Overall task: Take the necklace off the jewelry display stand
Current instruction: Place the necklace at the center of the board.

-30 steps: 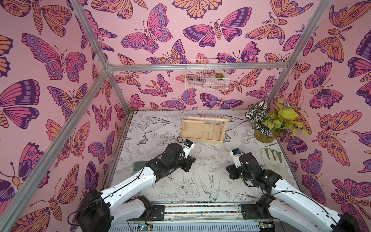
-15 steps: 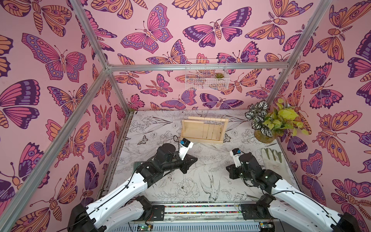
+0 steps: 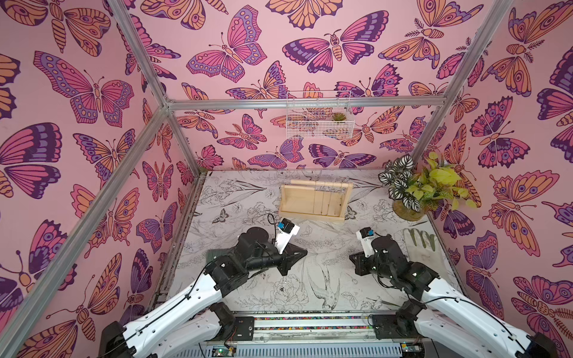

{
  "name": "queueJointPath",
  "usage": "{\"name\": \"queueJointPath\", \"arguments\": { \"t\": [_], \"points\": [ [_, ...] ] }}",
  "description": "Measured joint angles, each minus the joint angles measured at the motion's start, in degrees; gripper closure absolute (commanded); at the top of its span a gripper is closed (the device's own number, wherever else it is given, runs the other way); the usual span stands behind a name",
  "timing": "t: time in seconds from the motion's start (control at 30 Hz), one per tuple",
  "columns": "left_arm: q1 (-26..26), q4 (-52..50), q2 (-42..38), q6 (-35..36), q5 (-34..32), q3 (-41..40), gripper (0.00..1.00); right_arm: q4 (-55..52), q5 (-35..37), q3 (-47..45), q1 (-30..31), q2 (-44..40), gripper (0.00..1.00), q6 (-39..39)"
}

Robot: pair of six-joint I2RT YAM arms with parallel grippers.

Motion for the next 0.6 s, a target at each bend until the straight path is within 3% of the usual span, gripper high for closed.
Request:
{"name": "queueJointPath", "arguments": {
  "t": [0.27,0.6],
  "points": [
    [-3.3,-0.02,-1.49,-2.05,-0.46,-0.96,1.0,-0.04,0.13,0.0,0.0,-0.04,1.0,-0.42],
    [-3.78,-0.07,-1.84,-3.06,-1.4,-1.95,1.0,0.02,0.26,0.0,0.0,0.52,1.0,-1.09]
  ]
}}
